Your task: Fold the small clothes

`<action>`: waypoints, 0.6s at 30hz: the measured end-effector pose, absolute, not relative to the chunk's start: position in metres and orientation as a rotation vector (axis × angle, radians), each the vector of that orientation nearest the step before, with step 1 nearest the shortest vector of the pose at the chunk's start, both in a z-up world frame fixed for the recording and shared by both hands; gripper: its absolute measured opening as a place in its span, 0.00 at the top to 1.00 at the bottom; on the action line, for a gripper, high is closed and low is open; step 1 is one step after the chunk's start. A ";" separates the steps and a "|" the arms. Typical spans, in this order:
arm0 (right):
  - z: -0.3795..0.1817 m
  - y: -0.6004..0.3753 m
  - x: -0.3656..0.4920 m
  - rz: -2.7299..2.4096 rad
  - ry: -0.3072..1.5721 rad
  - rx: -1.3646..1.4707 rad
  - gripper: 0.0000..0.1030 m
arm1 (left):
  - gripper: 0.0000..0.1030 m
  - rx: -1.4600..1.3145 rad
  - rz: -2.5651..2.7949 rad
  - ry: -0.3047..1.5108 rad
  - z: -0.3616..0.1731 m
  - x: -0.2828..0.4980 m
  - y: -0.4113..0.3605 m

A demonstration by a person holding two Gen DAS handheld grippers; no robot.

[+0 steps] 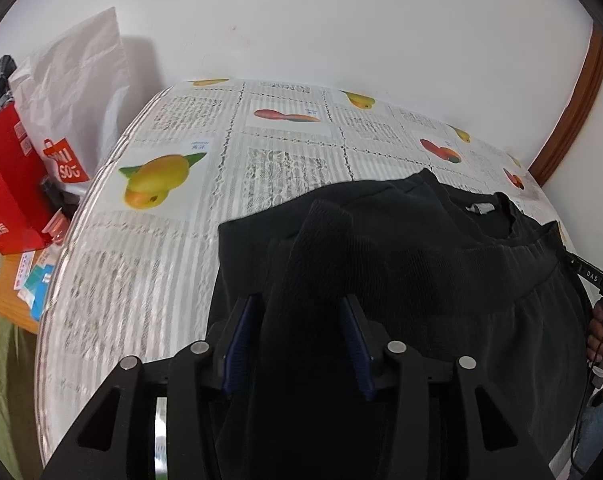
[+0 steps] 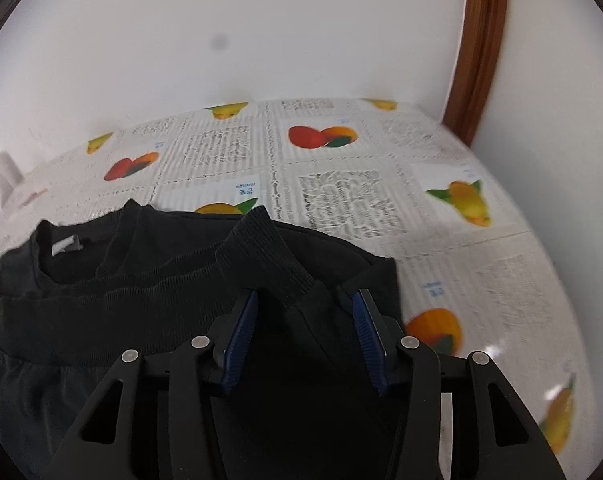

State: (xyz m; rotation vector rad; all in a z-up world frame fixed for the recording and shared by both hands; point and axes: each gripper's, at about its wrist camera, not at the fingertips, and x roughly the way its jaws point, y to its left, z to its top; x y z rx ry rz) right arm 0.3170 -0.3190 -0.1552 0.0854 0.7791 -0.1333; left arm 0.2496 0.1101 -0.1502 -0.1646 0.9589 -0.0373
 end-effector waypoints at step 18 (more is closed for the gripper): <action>-0.129 -0.176 0.210 0.141 0.766 0.036 0.49 | 0.54 -0.226 -0.007 0.904 -0.131 0.131 0.141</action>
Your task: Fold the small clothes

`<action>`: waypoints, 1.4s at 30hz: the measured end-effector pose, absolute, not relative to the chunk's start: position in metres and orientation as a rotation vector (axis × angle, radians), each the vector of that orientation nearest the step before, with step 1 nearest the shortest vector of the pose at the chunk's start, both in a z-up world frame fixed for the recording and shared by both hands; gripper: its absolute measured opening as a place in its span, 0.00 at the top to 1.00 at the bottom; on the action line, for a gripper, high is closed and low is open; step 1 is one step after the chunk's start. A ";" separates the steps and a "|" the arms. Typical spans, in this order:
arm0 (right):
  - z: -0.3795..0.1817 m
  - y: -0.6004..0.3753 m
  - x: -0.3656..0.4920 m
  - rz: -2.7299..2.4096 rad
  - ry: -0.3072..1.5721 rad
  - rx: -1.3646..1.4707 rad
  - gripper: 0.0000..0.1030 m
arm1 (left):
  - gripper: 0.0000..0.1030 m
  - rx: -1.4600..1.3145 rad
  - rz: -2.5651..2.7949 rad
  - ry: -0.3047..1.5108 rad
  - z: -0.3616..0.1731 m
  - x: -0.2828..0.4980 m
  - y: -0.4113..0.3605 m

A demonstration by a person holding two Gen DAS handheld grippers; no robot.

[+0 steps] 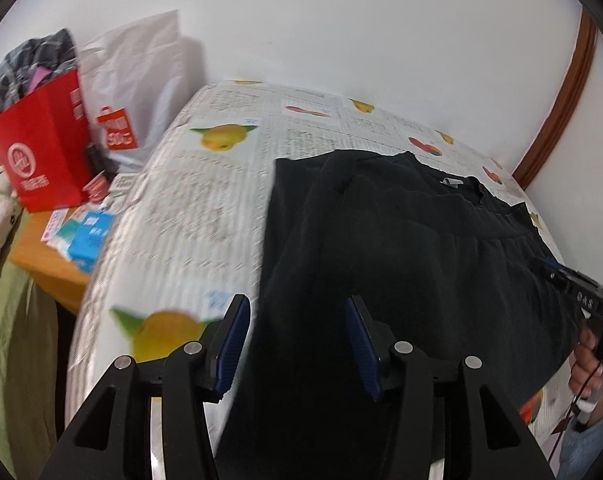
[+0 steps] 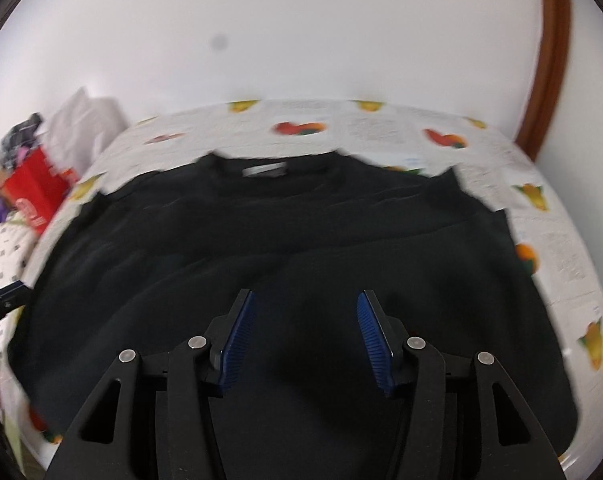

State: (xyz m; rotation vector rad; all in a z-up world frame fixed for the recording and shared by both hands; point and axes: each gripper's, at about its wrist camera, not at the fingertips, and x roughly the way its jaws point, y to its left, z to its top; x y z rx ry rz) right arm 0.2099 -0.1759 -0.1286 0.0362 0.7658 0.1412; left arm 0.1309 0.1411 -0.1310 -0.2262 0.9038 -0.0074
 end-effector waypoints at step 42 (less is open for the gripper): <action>-0.087 0.015 0.082 0.557 0.469 0.054 0.88 | 0.47 -0.428 -0.029 0.887 -0.146 0.080 0.232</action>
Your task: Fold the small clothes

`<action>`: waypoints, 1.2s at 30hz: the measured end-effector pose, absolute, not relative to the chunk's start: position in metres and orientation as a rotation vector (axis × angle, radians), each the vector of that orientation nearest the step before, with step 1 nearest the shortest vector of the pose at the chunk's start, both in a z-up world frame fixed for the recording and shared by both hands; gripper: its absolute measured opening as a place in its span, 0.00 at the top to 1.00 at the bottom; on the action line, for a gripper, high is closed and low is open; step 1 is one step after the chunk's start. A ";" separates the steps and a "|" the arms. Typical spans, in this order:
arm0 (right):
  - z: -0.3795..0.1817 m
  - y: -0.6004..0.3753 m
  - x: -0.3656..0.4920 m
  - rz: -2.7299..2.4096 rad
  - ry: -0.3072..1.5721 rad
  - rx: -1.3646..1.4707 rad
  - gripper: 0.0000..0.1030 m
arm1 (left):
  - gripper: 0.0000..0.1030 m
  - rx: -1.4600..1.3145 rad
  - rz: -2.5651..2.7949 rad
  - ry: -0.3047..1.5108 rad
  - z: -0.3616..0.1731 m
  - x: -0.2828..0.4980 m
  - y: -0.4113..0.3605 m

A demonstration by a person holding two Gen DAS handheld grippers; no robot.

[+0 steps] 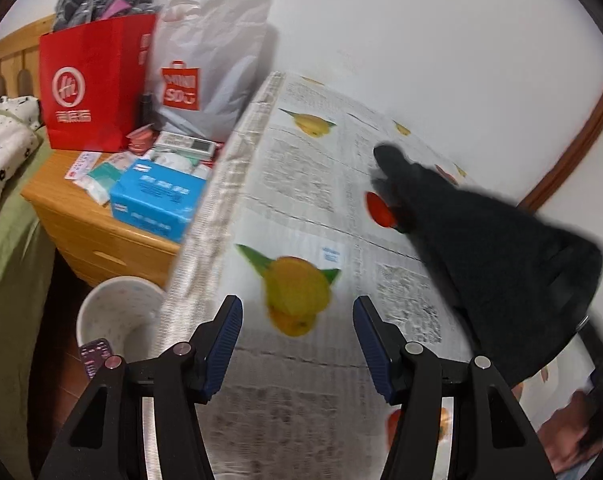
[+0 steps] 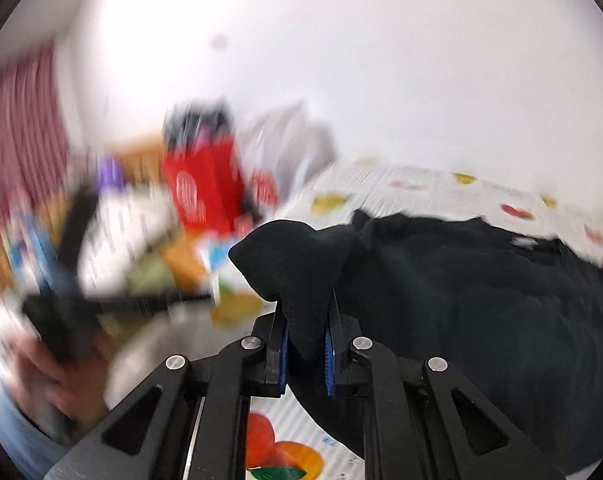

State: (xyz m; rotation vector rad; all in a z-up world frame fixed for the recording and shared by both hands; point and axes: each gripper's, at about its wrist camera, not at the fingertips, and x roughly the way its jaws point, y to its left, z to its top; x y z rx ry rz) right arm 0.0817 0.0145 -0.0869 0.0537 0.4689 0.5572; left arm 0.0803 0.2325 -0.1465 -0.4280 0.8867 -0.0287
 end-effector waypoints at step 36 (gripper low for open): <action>-0.120 -0.211 0.068 0.373 0.389 0.446 0.89 | 0.34 0.040 -0.301 0.961 -0.173 0.087 -0.036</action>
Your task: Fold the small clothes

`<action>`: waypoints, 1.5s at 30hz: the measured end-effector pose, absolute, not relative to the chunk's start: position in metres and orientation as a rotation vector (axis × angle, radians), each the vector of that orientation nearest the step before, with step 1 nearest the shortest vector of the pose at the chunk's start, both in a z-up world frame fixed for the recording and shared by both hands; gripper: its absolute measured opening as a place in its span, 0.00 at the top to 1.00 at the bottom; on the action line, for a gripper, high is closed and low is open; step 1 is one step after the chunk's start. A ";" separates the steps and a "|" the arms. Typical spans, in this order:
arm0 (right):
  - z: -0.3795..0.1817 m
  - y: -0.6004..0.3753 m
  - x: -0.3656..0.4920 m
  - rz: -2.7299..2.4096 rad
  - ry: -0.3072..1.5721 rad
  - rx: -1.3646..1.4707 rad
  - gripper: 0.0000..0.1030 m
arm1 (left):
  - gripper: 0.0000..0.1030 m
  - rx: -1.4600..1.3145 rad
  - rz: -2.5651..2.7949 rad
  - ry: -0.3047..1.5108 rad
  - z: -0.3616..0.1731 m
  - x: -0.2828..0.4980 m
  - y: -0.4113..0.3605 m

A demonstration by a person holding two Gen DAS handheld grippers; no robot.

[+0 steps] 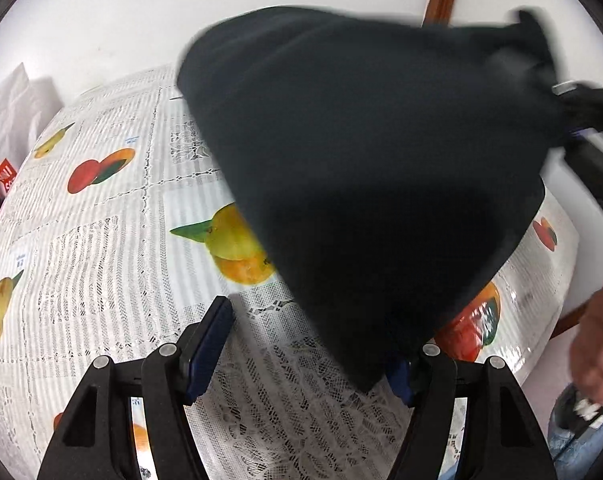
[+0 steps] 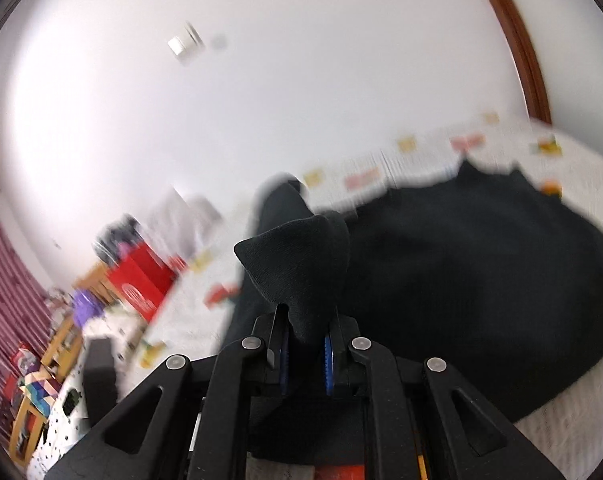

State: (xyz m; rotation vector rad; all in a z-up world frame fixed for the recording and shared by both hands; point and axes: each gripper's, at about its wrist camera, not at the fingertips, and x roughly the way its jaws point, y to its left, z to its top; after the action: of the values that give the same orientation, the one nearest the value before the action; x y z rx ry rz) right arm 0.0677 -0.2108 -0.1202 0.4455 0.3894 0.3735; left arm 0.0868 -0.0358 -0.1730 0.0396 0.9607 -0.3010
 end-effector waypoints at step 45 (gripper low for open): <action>-0.175 -0.146 0.143 0.289 0.710 0.216 0.82 | 0.80 -0.116 -0.258 0.900 -0.171 0.080 0.032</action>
State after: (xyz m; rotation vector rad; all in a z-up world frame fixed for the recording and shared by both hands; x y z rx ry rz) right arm 0.1427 -0.1463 -0.1751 0.2157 0.7097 0.2891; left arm 0.0797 0.0318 -0.1711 -0.1156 0.8997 -0.2579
